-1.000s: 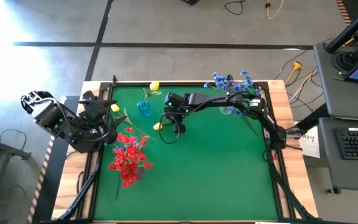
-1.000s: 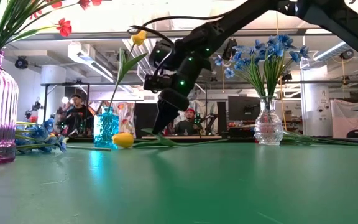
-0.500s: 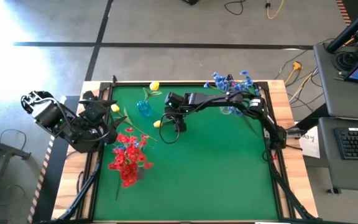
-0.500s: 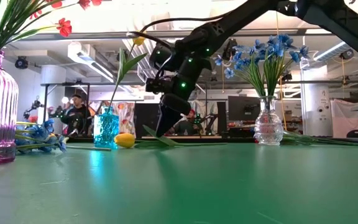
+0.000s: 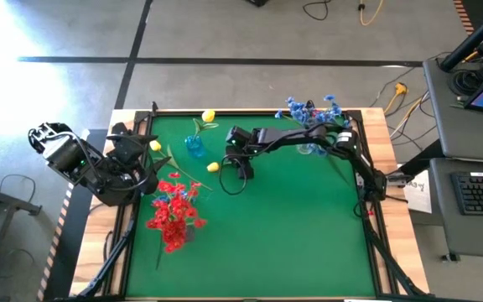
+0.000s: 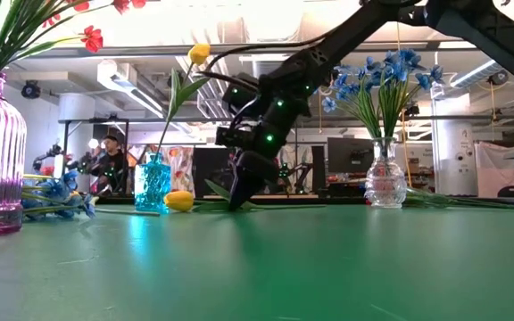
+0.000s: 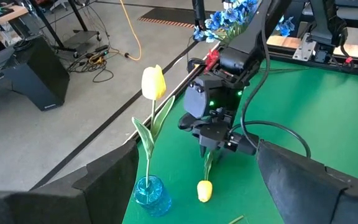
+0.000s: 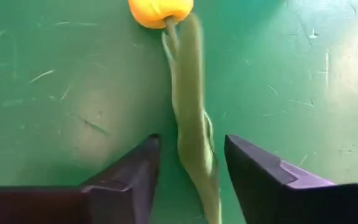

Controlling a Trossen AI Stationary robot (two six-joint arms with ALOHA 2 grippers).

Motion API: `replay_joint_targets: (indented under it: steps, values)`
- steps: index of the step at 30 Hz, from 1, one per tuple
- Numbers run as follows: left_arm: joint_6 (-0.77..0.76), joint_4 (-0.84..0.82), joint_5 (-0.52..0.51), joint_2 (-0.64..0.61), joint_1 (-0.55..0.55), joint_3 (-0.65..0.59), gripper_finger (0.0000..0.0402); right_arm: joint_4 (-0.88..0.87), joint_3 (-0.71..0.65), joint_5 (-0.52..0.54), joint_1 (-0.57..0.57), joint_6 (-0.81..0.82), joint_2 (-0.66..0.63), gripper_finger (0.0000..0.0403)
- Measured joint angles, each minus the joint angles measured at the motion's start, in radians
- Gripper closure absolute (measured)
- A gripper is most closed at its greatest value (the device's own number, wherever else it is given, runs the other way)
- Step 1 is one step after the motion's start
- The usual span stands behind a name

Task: Sort flowers into vase by color
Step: Put the yellow tulip into the blue vase

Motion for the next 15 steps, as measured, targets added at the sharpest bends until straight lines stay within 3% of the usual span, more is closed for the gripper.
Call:
replay_joint_targets:
  steps: [7,15]
  values:
    - [0.000,0.004,0.000,0.000,0.000,0.000,0.0091,-0.019,0.009,-0.020,0.006,0.000,0.000,0.0374]
    - [0.000,0.011,0.000,0.000,0.000,0.000,0.0091,-0.032,0.010,-0.011,0.042,-0.019,-0.078,0.0391]
